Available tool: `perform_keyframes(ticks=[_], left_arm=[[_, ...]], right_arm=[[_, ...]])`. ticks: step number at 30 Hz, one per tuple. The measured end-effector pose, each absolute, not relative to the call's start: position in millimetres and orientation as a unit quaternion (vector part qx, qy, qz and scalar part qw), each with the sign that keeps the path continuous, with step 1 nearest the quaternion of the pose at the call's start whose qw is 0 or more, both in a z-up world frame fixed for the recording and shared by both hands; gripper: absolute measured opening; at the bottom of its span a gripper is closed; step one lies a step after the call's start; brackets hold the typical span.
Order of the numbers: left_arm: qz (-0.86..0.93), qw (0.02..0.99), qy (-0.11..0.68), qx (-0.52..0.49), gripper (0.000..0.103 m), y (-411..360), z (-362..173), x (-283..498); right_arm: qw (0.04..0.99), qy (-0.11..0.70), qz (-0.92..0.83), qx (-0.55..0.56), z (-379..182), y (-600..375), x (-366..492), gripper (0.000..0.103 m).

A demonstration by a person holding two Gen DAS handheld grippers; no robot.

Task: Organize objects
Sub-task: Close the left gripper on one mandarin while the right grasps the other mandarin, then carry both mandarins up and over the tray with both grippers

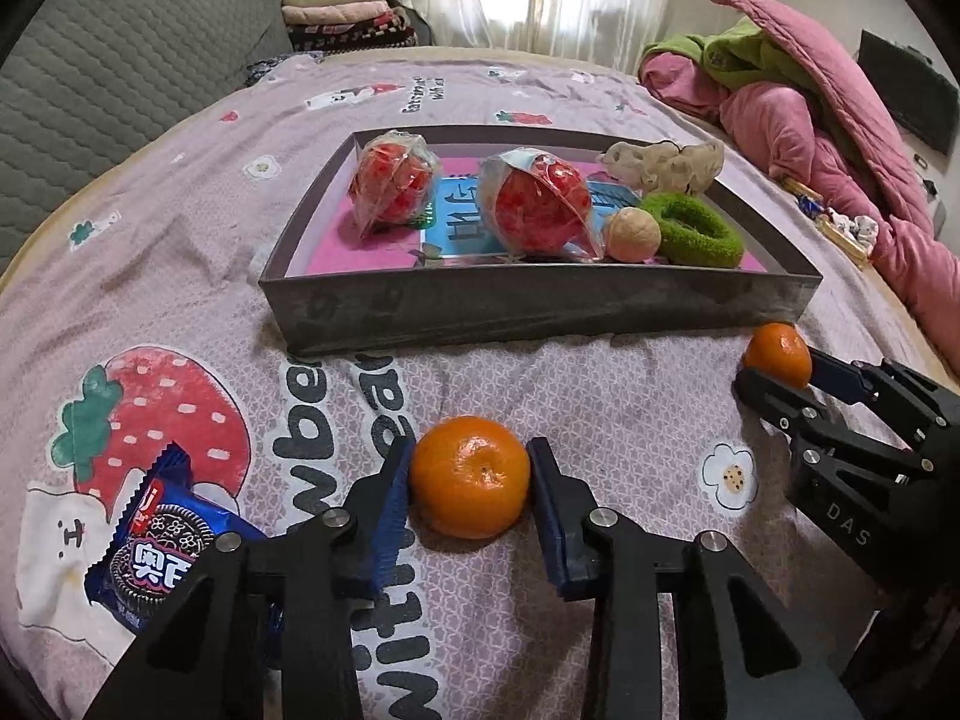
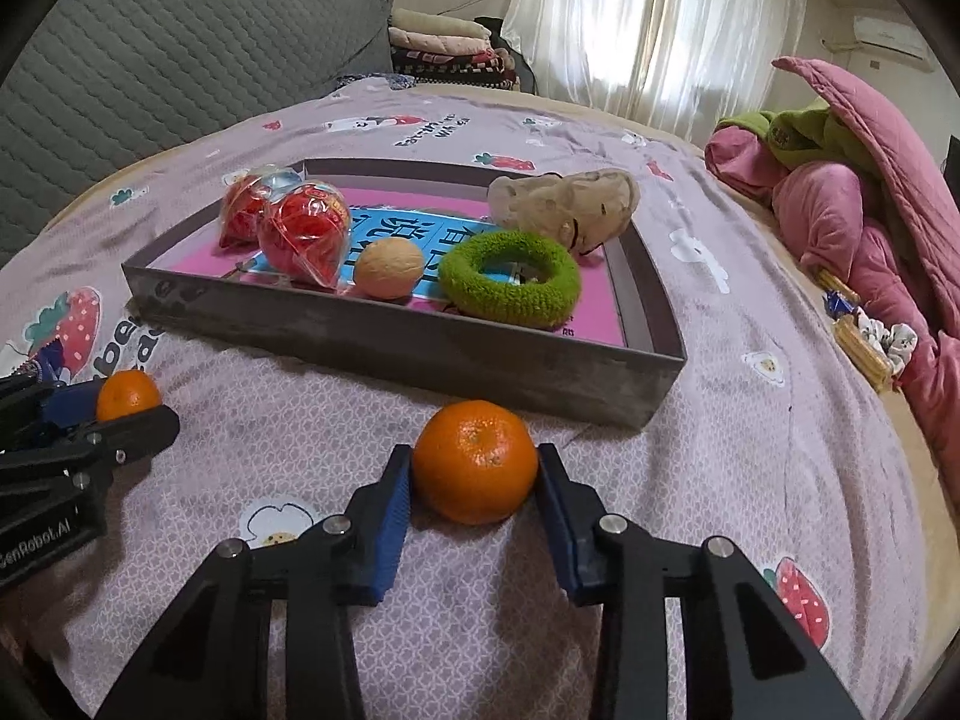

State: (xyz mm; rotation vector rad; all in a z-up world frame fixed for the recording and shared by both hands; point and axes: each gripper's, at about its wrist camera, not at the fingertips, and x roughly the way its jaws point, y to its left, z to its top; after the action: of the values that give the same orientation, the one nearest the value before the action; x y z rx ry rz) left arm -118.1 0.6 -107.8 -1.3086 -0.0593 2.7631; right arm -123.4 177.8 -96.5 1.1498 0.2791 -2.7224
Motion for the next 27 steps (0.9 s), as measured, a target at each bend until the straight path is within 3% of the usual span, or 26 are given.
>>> perform_keyframes(ticks=[13,27], left_arm=[[0.911,0.059,-0.015,-0.408,0.037,5.5,-92.1,-106.3],[0.932,0.047,-0.012,-0.358,0.037,-0.5,-40.5,-110.0]], right_arm=[[0.105,0.073,-0.927,0.353,-77.9,180.7,-109.3,0.040],[0.128,0.072,-0.948,0.282,-29.2,169.6,-96.3,0.040]])
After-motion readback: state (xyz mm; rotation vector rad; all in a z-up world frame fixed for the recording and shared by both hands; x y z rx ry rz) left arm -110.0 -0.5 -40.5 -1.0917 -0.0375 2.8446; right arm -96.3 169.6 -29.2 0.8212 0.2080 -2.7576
